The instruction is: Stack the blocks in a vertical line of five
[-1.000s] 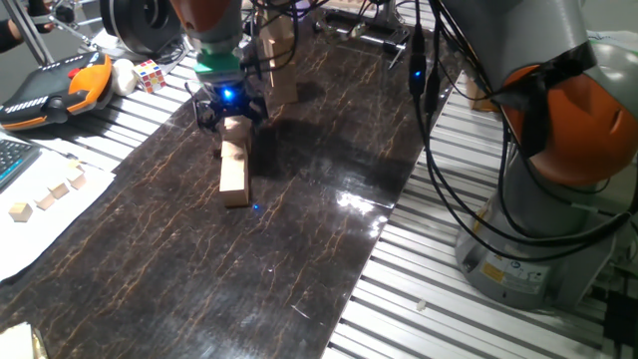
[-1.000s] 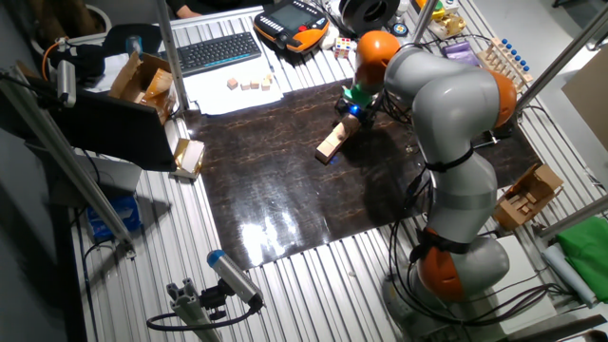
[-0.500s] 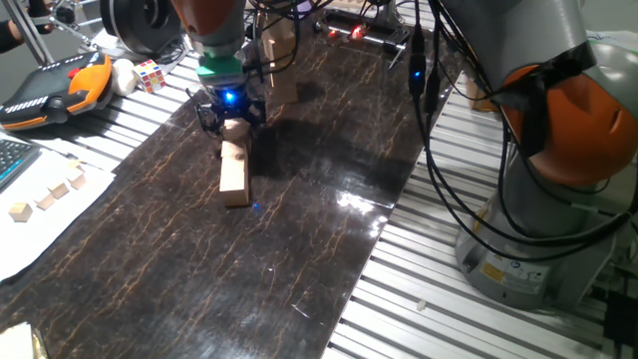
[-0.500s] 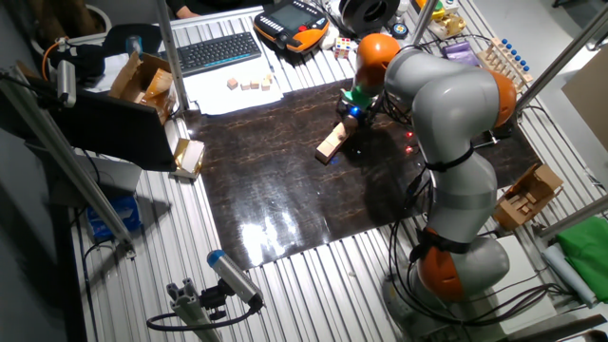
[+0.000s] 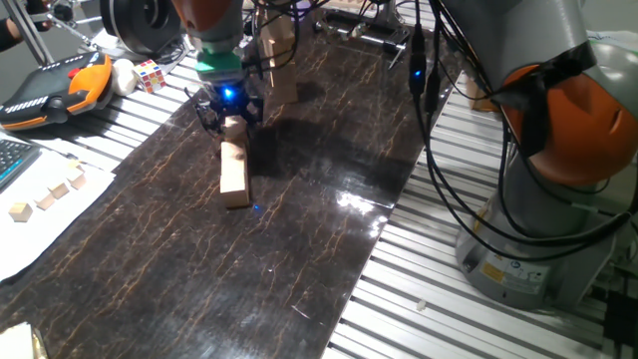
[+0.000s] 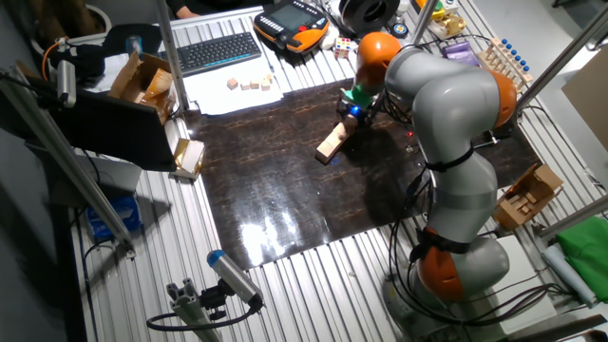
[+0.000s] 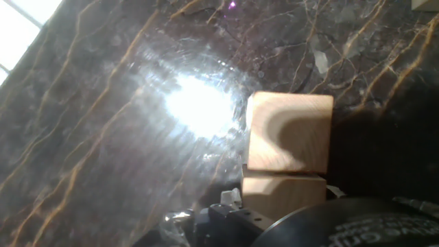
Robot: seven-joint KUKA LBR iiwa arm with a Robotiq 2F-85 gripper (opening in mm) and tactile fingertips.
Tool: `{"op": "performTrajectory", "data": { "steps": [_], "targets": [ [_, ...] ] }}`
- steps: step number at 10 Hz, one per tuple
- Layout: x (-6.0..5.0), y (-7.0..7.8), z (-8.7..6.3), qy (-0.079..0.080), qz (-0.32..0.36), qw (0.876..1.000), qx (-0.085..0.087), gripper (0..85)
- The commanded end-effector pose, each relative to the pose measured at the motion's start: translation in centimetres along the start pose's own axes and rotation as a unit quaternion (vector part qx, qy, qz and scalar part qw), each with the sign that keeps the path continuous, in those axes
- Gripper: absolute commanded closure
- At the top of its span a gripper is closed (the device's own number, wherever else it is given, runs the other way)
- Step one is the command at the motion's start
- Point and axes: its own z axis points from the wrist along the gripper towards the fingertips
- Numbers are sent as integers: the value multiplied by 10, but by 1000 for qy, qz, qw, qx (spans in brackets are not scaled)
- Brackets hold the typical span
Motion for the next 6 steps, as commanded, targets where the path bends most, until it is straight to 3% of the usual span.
{"op": "performTrajectory", "data": {
  "steps": [1,3,6],
  "targets": [
    [1,0,-13,4,-12,1000,5,367],
    [2,-2,-38,19,-55,998,13,380],
    [-10,0,-48,11,-68,998,2,400]
  ]
}}
